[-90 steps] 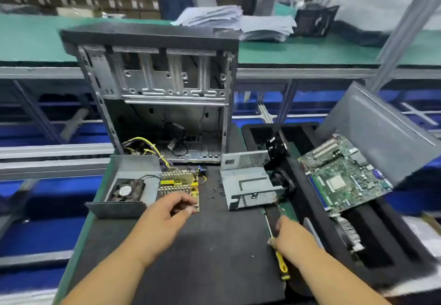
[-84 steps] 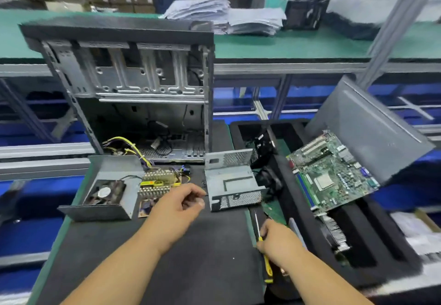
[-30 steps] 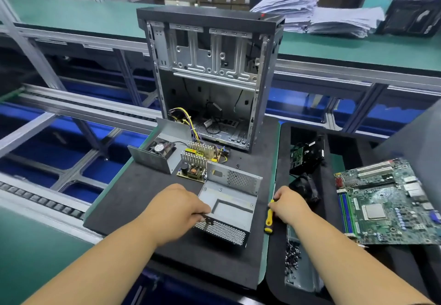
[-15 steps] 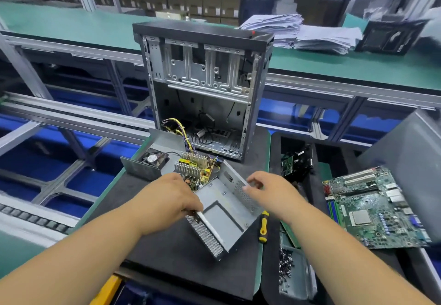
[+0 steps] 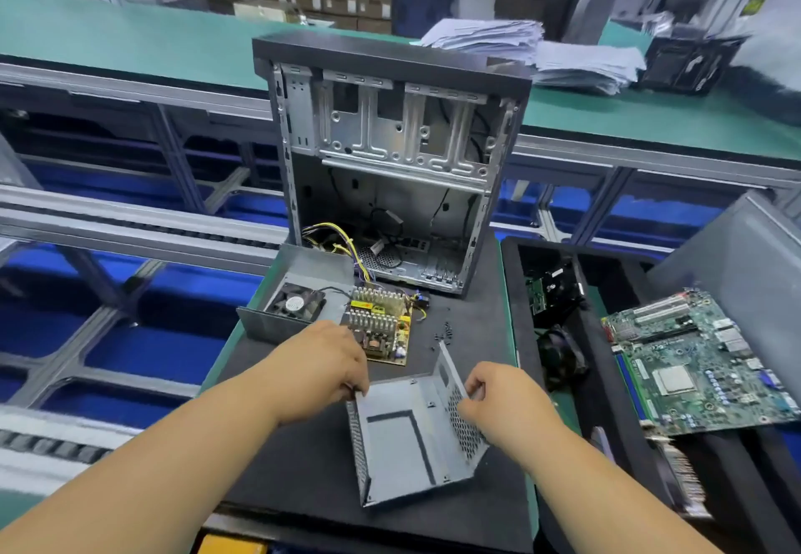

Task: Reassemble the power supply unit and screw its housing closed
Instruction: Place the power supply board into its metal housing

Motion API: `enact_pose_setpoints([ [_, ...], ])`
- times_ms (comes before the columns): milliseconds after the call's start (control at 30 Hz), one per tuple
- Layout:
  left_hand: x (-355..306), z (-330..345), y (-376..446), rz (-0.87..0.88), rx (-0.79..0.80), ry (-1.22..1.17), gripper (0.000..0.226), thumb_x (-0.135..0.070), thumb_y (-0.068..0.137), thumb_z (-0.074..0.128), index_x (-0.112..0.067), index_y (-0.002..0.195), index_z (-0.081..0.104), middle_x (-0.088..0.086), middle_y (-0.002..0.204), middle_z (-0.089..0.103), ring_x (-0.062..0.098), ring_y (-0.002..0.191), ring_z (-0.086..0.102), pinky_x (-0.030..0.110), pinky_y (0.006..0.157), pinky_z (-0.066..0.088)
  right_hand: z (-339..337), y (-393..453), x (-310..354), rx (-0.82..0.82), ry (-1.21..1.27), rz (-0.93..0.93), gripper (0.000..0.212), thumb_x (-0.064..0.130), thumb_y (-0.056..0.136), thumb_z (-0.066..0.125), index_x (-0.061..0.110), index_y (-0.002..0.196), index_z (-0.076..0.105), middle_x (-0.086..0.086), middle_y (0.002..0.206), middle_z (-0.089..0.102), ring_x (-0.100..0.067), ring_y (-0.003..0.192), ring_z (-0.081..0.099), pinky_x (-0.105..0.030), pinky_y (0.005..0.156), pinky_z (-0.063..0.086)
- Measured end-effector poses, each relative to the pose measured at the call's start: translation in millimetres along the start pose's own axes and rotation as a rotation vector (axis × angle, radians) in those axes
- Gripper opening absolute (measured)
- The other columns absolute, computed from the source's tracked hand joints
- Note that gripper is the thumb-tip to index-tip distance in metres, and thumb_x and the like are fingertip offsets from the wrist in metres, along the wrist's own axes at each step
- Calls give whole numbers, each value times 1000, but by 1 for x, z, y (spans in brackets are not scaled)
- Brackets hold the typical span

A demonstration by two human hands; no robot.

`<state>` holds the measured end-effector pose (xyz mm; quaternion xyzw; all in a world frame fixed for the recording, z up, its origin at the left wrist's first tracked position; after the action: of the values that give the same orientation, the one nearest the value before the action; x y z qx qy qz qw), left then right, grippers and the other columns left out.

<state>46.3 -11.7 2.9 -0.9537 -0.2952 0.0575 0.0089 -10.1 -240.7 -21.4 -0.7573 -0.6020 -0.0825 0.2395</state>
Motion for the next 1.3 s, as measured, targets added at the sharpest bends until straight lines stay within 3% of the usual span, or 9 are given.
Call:
enact_pose_setpoints([
  [333,37,7,0,-4,22,-1,26,-22,91,61,-33,111,73,-21,120,64,8,115,49,29,98,35,25,-4,23,-40,93,96,12,27,70,64,21,75,55,4,72,67,-14,71,63,-31,65,51],
  [533,41,15,-1,-31,-3,-84,35,-7,90,56,-27,113,74,-15,122,66,13,118,51,34,100,40,39,0,19,64,81,151,15,30,69,63,22,78,54,4,69,68,-14,66,66,-29,58,51],
  [667,45,8,-10,-123,-144,-270,38,-10,92,59,-26,126,67,-14,128,63,10,122,50,28,108,36,26,12,21,104,-2,118,22,43,74,66,25,79,56,6,66,68,-11,61,64,-28,57,50],
  [767,53,-5,-27,-222,-263,-352,43,-19,91,65,-31,133,60,-17,127,60,5,121,50,25,108,37,-2,30,31,-4,-53,51,21,46,83,64,28,79,55,9,75,64,-12,67,61,-26,56,44],
  [867,64,-18,-49,-362,-402,-435,47,-20,89,69,-32,133,59,-18,128,58,3,121,48,19,105,35,-23,51,49,-67,-54,-17,17,44,87,65,31,81,55,12,81,62,-8,76,59,-29,68,50],
  [1067,89,-21,-84,-568,-487,-581,47,-23,90,67,-44,131,56,-30,123,54,-5,122,45,12,97,35,-27,94,96,-43,-87,-173,14,41,85,69,32,91,59,12,88,61,-10,79,60,-34,73,54],
  [1167,99,-21,-98,-616,-505,-595,45,-24,90,66,-46,128,57,-33,120,55,-7,120,46,16,98,38,-16,112,116,-5,-146,-220,28,44,83,70,30,104,61,7,100,61,-13,86,59,-34,74,53],
  [1300,109,-22,-108,-650,-517,-605,42,-24,90,65,-44,127,59,-32,117,56,-5,118,49,23,102,41,5,131,134,66,-221,-262,56,49,78,74,26,126,57,3,126,55,-19,109,55,-37,89,51],
])
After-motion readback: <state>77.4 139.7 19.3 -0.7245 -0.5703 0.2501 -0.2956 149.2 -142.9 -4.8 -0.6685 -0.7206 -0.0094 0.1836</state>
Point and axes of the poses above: each hand's wrist, its own y-axis towards the middle knuckle, its own z-axis out of the palm, x = y × z, the point moved 6 cm from there along y, towards the middle knuckle
